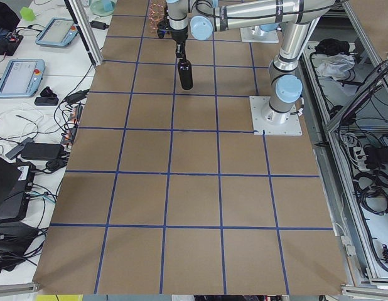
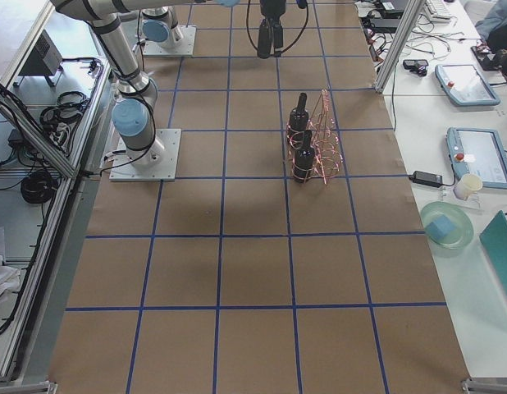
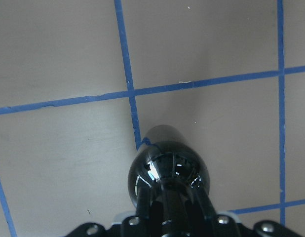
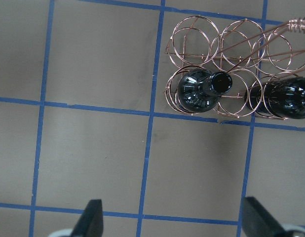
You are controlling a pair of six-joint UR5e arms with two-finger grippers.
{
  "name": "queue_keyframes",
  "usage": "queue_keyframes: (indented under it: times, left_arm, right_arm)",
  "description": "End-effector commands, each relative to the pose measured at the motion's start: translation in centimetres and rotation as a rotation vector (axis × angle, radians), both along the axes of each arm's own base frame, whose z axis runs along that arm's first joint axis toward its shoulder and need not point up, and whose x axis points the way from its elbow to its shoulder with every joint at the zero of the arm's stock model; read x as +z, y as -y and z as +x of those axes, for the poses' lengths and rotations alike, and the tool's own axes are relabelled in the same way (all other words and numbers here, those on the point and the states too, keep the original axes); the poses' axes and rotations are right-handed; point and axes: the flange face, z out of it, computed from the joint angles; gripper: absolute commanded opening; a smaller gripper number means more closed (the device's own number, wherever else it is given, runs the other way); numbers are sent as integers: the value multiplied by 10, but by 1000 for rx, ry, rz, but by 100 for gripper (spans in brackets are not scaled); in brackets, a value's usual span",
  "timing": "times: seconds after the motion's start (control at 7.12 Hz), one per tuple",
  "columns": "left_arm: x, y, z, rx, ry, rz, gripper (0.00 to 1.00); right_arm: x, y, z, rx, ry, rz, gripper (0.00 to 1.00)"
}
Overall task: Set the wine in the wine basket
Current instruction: 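Lift the dark bottle with the left gripper and stand it upright on the table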
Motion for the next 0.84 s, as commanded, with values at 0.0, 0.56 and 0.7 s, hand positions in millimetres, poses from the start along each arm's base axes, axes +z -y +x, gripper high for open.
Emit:
queue_keyframes:
  times: [0.0,0.56,0.7]
  left_arm:
    - [-14,-11,-3,-7,3,27,0]
    - [-24,-6,-3,-10,5,41,0]
    - [-23,-6,-3,-4,8,40,0]
  right_arm:
    - [1,-1,0,0,-2,-1,100]
    - [0,-2,0,0,-2,3,100]
    - [0,-2,1,-5,2,3,100]
